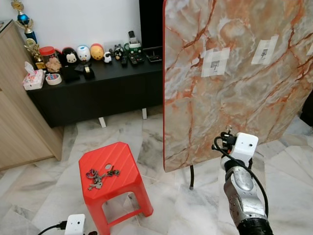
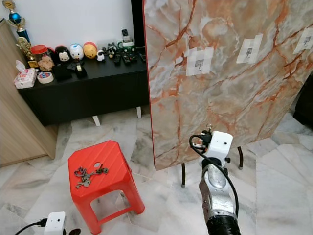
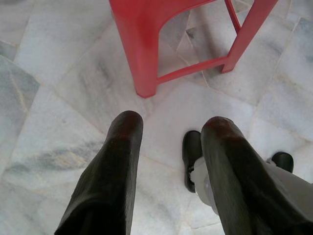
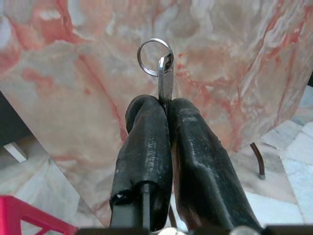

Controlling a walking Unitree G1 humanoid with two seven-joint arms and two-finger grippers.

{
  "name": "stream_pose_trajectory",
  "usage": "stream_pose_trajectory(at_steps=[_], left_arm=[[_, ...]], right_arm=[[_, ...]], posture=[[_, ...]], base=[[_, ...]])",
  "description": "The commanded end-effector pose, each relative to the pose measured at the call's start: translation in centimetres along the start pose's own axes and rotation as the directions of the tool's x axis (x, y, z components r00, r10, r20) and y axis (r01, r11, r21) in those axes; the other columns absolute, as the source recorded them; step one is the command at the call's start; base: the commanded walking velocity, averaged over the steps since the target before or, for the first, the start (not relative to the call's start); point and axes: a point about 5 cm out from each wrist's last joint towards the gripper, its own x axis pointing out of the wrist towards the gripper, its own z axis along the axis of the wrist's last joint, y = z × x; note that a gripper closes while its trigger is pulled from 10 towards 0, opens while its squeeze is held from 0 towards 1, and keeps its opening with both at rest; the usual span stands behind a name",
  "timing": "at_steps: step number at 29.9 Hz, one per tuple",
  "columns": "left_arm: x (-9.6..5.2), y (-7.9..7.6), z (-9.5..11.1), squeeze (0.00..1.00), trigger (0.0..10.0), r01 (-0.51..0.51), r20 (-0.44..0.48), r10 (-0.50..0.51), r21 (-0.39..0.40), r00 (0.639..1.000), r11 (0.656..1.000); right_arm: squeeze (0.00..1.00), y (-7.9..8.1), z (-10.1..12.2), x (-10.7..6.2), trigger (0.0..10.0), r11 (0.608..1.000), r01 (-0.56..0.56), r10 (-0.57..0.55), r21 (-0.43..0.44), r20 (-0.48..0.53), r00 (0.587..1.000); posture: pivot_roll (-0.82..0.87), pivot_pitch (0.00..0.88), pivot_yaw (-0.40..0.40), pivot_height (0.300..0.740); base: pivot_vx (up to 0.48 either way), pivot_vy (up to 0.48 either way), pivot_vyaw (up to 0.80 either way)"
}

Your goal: Hang keys on a hook

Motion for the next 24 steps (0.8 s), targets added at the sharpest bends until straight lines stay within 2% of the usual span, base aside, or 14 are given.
stream_pose_trajectory(at_steps=[1, 3, 13, 24], left_arm=[[0.0, 0.4, 0.3, 0.0, 10.0, -0.012, -0.004, 0.012, -0.003, 1.0, 1.0], [0.1, 0.8, 0.7, 0.0, 10.0, -0.017, -0.002, 0.017, 0.0, 1.0, 1.0], [0.2, 1.3, 1.5, 0.0, 10.0, -0.014, 0.003, 0.014, 0.019, 1.0, 1.0], [0.3, 1.4, 1.8, 0.0, 10.0, -0.011, 0.006, 0.011, 0.03, 1.0, 1.0]], right_arm=[[0.0, 0.6, 0.1, 0.2, 10.0, 1.0, -0.014, 0.014, 0.013, -0.009, 1.0], [0.0, 1.3, 0.3, 0.3, 10.0, 0.999, -0.04, 0.04, 0.01, -0.001, 0.999], [0.0, 0.6, 0.7, 0.5, 10.0, 1.0, -0.016, 0.016, 0.001, 0.011, 1.0], [0.0, 1.5, 0.5, 0.5, 10.0, 0.999, -0.03, 0.03, 0.011, 0.001, 1.0]], posture=[[0.06, 0.032, -0.011, 0.74], [0.05, 0.038, -0.005, 0.74], [0.05, 0.041, 0.018, 0.74], [0.05, 0.047, 0.017, 0.74]], base=[[0.0, 0.0, 0.0], [0.0, 0.0, 0.0], [0.0, 0.0, 0.0], [0.0, 0.0, 0.0]])
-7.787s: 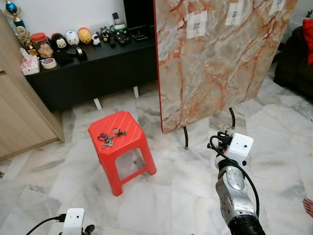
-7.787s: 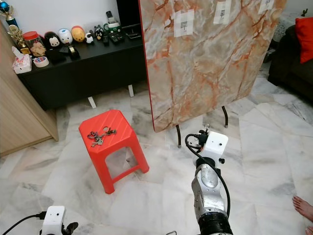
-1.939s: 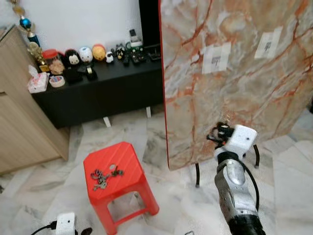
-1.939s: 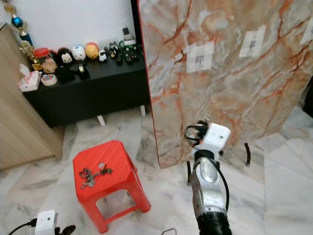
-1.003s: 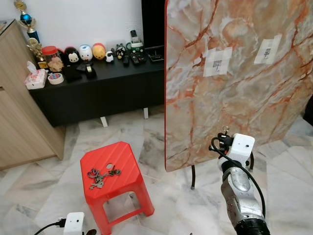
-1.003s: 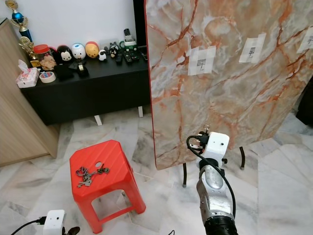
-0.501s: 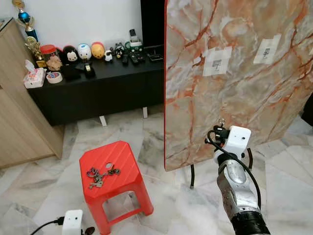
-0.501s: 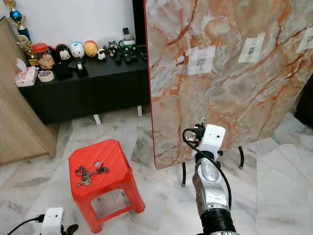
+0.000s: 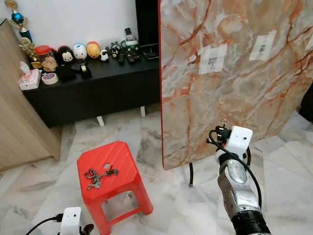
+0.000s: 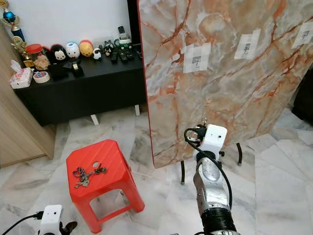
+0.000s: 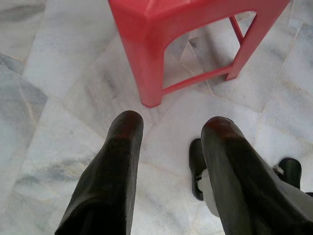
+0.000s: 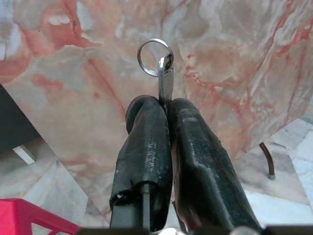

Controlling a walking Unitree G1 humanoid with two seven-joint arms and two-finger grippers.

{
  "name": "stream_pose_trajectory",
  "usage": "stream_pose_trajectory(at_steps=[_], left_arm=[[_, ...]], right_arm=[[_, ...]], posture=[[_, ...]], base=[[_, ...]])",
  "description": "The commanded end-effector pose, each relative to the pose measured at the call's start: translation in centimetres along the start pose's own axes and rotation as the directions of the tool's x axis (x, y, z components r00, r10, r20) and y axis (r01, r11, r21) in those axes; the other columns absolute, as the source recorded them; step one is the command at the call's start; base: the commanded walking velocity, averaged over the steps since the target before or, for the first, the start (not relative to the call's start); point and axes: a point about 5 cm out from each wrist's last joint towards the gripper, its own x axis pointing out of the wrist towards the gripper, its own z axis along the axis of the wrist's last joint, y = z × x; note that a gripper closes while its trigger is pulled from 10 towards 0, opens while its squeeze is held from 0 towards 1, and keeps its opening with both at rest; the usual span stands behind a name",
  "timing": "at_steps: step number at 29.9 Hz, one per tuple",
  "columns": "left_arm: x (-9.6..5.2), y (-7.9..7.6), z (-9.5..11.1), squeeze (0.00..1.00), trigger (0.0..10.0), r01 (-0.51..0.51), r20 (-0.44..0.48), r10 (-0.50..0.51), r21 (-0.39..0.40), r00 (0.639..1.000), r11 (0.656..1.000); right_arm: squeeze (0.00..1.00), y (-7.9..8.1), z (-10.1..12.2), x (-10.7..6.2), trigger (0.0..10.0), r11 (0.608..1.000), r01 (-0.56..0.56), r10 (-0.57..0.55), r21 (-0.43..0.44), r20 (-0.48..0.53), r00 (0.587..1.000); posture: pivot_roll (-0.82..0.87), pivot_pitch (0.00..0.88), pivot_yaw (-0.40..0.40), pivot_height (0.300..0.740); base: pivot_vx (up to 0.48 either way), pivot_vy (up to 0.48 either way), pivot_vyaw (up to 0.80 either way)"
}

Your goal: Hang keys on a hook

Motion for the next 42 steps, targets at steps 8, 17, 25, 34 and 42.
stream_pose_trajectory(at_steps=[8, 17, 25, 34, 42], left_arm=[[-0.07, 0.39, -0.25, 0.0, 10.0, -0.011, -0.028, 0.011, 0.011, 1.0, 1.0], [-0.12, 0.55, -0.29, 0.0, 10.0, -0.007, -0.03, 0.007, 0.02, 1.0, 1.0], [-0.14, 0.65, -0.22, 0.0, 10.0, -0.005, -0.027, 0.006, 0.023, 1.0, 1.0], [-0.14, 0.72, -0.19, 0.0, 10.0, 0.001, -0.033, 0.0, 0.036, 0.999, 0.999], [-0.15, 0.74, -0.24, 0.0, 10.0, 0.001, -0.036, 0.001, 0.037, 0.999, 0.999]], right_arm=[[0.0, 0.13, 0.32, 0.22, 10.0, 1.0, 0.0, 0.0, 0.004, 0.002, 1.0], [0.0, 0.12, 0.21, 0.13, 10.0, 1.0, 0.005, -0.005, 0.007, -0.001, 1.0], [0.0, 0.08, 0.21, 0.12, 10.0, 1.0, 0.013, -0.013, 0.011, 0.0, 1.0], [0.0, 0.28, 0.06, 0.05, 10.0, 1.0, 0.012, -0.012, 0.015, -0.001, 1.0], [0.0, 0.4, 0.38, 0.14, 10.0, 1.0, 0.01, -0.01, 0.016, 0.005, 1.0]], posture=[[0.05, 0.051, 0.014, 0.74], [0.05, 0.051, 0.018, 0.74], [0.05, 0.052, 0.022, 0.74], [0.05, 0.048, 0.023, 0.74], [0.05, 0.049, 0.021, 0.74]], base=[[0.188, 0.0, 0.0], [0.292, 0.0, 0.0], [0.314, 0.0, 0.0], [0.202, 0.0, 0.0], [0.0, 0.0, 0.0]])
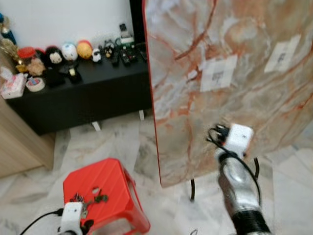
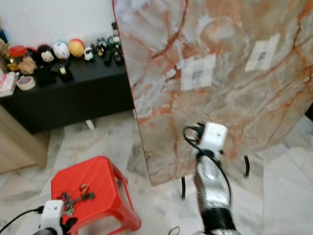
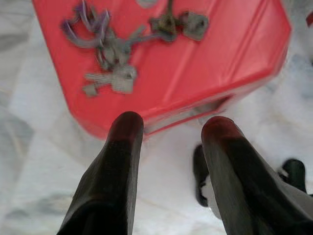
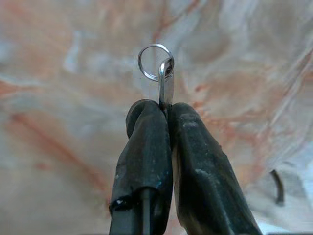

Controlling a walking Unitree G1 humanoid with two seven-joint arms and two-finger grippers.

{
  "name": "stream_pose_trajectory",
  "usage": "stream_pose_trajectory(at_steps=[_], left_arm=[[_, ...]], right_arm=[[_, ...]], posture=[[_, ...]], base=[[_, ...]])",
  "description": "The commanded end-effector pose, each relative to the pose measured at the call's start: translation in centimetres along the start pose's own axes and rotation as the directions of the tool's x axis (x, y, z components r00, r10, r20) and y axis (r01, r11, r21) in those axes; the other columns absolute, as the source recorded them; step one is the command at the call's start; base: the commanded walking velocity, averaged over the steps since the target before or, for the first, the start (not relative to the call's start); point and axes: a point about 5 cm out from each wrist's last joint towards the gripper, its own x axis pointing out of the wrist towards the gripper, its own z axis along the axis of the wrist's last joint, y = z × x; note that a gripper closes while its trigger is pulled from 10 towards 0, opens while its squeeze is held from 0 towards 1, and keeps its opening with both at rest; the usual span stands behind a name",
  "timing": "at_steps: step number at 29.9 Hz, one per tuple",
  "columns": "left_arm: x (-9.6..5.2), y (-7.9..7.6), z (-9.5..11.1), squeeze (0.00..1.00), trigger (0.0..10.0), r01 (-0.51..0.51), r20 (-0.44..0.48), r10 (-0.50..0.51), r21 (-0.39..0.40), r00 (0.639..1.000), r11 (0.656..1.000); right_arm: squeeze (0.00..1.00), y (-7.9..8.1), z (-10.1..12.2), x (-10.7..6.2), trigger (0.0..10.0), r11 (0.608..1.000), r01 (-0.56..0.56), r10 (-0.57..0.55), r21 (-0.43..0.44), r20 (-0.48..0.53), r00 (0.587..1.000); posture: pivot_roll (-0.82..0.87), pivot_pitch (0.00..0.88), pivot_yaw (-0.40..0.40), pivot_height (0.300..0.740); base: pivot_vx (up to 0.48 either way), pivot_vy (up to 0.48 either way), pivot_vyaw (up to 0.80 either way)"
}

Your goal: Hang keys on a hook

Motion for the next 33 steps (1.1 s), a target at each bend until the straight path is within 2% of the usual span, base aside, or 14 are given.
stream_pose_trajectory(at_steps=[1, 6, 8, 9, 10, 17, 21, 24, 33], left_arm=[[-0.4, 0.7, -1.0, 0.0, 10.0, -0.014, -0.039, 0.015, 0.01, 0.999, 1.0], [-0.4, 0.7, -1.0, 0.0, 10.0, -0.016, -0.038, 0.016, 0.012, 0.999, 1.0], [-0.4, 0.7, -1.0, 0.0, 10.0, -0.015, -0.038, 0.016, 0.013, 0.999, 1.0], [-0.4, 0.7, -1.0, 0.0, 10.0, -0.015, -0.038, 0.016, 0.013, 0.999, 1.0], [-0.4, 0.7, -1.0, 0.0, 10.0, -0.015, -0.038, 0.016, 0.012, 0.999, 1.0], [-0.3, 0.8, -0.9, 0.0, 10.0, -0.013, -0.038, 0.014, 0.014, 0.999, 1.0], [-0.3, 0.8, -0.8, 0.0, 10.0, -0.011, -0.037, 0.011, 0.018, 0.999, 1.0], [-0.3, 0.8, -0.8, 0.0, 10.0, -0.012, -0.038, 0.013, 0.018, 0.999, 1.0], [-0.3, 0.8, -0.7, 0.0, 10.0, -0.011, -0.036, 0.012, 0.015, 0.999, 1.0]], right_arm=[[0.0, 1.3, 0.5, 0.2, 10.0, 0.999, -0.031, 0.031, 0.022, 0.006, 1.0], [0.0, 1.6, 1.4, 0.7, 10.0, 0.998, -0.033, 0.033, 0.048, 0.009, 0.999], [0.0, 2.5, 2.9, 1.6, 10.0, 0.989, -0.058, 0.054, 0.134, 0.031, 0.998], [0.0, 2.5, 2.9, 1.6, 10.0, 0.989, -0.058, 0.054, 0.134, 0.031, 0.998], [0.0, 3.0, 3.7, 2.2, 10.0, 0.981, -0.071, 0.065, 0.182, 0.039, 0.997], [0.0, 4.4, 5.4, 3.7, 10.0, 0.943, -0.086, 0.087, 0.321, 0.012, 0.996], [0.0, 4.7, 6.0, 4.3, 10.0, 0.947, -0.078, 0.084, 0.311, -0.004, 0.996], [0.0, 4.7, 6.4, 4.9, 10.0, 0.932, -0.042, 0.06, 0.359, -0.041, 0.997], [0.0, 4.8, 8.3, 5.8, 10.0, 0.937, -0.036, 0.043, 0.347, -0.01, 0.999]], posture=[[0.05, 0.049, 0.021, 0.74], [0.05, 0.051, 0.022, 0.74], [0.05, 0.048, 0.022, 0.74], [0.05, 0.048, 0.022, 0.74], [0.05, 0.047, 0.021, 0.74], [0.06, 0.047, 0.023, 0.74], [0.06, 0.047, 0.024, 0.74], [0.06, 0.046, 0.023, 0.74], [0.06, 0.04, 0.022, 0.74]], base=[[0.0, 0.0, 0.0], [0.0, 0.0, 0.0], [0.0, 0.0, 0.0], [0.0, 0.0, 0.0], [0.0, 0.0, 0.0], [0.0, 0.0, 0.0], [0.0, 0.0, 0.0], [0.0, 0.0, 0.0], [0.0, 0.0, 0.0]])
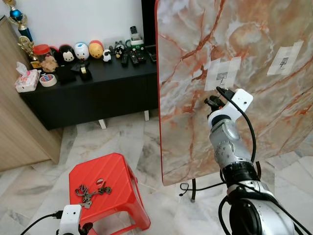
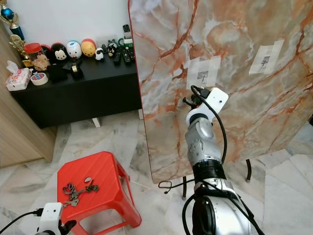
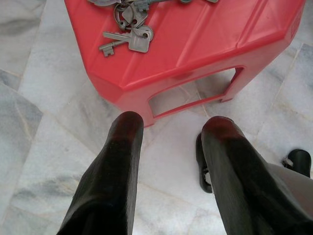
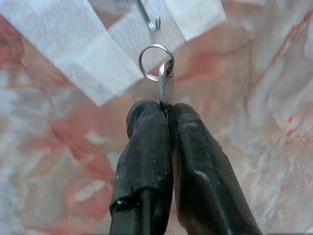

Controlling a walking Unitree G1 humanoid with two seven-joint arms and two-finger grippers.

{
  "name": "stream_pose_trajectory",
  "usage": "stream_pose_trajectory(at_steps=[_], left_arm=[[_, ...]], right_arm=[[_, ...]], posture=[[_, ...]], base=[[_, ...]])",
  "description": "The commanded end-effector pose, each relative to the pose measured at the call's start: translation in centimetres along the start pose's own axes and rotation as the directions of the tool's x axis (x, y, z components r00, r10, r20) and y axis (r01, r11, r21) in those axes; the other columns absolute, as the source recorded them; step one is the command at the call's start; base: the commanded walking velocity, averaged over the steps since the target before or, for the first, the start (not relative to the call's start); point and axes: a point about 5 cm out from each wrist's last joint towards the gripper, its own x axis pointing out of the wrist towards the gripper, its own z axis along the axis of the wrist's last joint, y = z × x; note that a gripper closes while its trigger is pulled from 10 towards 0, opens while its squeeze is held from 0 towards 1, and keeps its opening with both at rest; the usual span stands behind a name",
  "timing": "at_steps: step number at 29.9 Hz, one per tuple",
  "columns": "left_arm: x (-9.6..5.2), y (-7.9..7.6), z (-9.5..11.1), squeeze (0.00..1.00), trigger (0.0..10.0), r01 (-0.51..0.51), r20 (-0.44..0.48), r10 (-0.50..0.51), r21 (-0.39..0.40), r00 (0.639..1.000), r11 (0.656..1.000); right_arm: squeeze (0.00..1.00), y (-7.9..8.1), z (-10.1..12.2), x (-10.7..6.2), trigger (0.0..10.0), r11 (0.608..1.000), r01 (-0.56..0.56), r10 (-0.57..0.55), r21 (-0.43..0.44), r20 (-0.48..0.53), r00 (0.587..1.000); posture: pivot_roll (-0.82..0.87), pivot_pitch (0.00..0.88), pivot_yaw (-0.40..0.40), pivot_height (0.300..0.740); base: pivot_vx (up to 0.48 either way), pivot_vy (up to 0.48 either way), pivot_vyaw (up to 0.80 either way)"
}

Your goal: Hang keys on a hook

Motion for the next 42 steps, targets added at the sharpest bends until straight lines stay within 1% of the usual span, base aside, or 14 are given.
stream_pose_trajectory(at_steps=[1, 3, 6, 8, 14, 19, 27, 29, 33, 39, 42], left_arm=[[-0.1, 0.4, -0.4, 0.0, 10.0, -0.006, -0.024, 0.007, 0.009, 1.0, 1.0], [-0.1, 0.4, -0.4, 0.0, 10.0, -0.007, -0.023, 0.007, 0.009, 1.0, 1.0], [-0.1, 0.4, -0.4, 0.0, 10.0, -0.007, -0.022, 0.007, 0.008, 1.0, 1.0], [-0.1, 0.4, -0.4, 0.0, 10.0, -0.007, -0.022, 0.008, 0.008, 1.0, 1.0], [-0.1, 0.4, -0.4, 0.0, 10.0, -0.007, -0.023, 0.007, 0.013, 1.0, 1.0], [-0.2, 0.4, -0.4, 0.0, 10.0, -0.005, -0.024, 0.005, 0.015, 1.0, 1.0], [-0.1, 0.5, -0.3, 0.0, 10.0, 0.0, -0.023, 0.0, 0.021, 1.0, 1.0], [-0.1, 0.5, -0.3, 0.0, 10.0, 0.0, -0.023, 0.0, 0.022, 1.0, 1.0], [-0.1, 0.5, -0.2, 0.0, 10.0, 0.0, -0.022, 0.001, 0.021, 1.0, 1.0], [-0.1, 0.5, -0.2, 0.0, 10.0, 0.0, -0.021, 0.0, 0.019, 1.0, 1.0], [-0.1, 0.5, -0.2, 0.0, 10.0, 0.001, -0.021, -0.001, 0.019, 1.0, 1.0]], right_arm=[[0.0, 0.2, 0.4, 0.2, 10.0, 1.0, 0.003, -0.003, 0.002, 0.009, 1.0], [0.0, 0.3, 0.6, 0.2, 10.0, 1.0, -0.004, 0.003, 0.008, 0.02, 1.0], [0.0, 0.3, 0.9, 0.3, 10.0, 1.0, -0.002, 0.002, -0.01, 0.036, 0.999], [0.0, 0.2, 0.9, 0.2, 10.0, 1.0, 0.004, -0.004, 0.007, 0.043, 0.999], [0.0, -0.6, 1.3, 0.3, 10.0, 0.999, 0.038, -0.039, 0.026, 0.055, 0.998], [0.0, -0.4, 1.5, 0.4, 10.0, 0.999, 0.029, -0.031, 0.021, 0.057, 0.998], [0.0, -0.2, 1.8, 0.6, 10.0, 0.999, 0.026, -0.028, 0.036, 0.058, 0.998], [0.0, -0.3, 1.9, 0.7, 10.0, 0.999, 0.028, -0.031, 0.042, 0.055, 0.998], [0.0, -0.5, 1.8, 0.9, 10.0, 0.995, 0.05, -0.053, 0.089, 0.032, 0.998], [0.0, -0.5, 1.9, 0.9, 10.0, 0.995, 0.048, -0.052, 0.085, 0.037, 0.998], [0.0, -0.2, 1.8, 0.9, 10.0, 0.994, 0.039, -0.042, 0.098, 0.032, 0.999]], posture=[[0.06, 0.04, 0.022, 0.74], [0.06, 0.041, 0.023, 0.74], [0.06, 0.043, 0.023, 0.74], [0.06, 0.044, 0.024, 0.74], [0.06, 0.038, 0.025, 0.74], [0.06, 0.036, 0.025, 0.74], [0.06, 0.034, 0.027, 0.74], [0.06, 0.037, 0.028, 0.74], [0.06, 0.035, 0.028, 0.74], [0.06, 0.035, 0.028, 0.74], [0.06, 0.041, 0.03, 0.74]], base=[[0.0, 0.0, 0.0], [0.0, 0.0, 0.0], [0.0, 0.0, 0.0], [0.0, 0.0, 0.0], [0.0, 0.0, 0.0], [0.0, 0.0, 0.0], [0.0, 0.0, 0.0], [0.0, 0.0, 0.0], [0.0, 0.0, 0.0], [0.0, 0.0, 0.0], [0.0, 0.0, 0.0]])
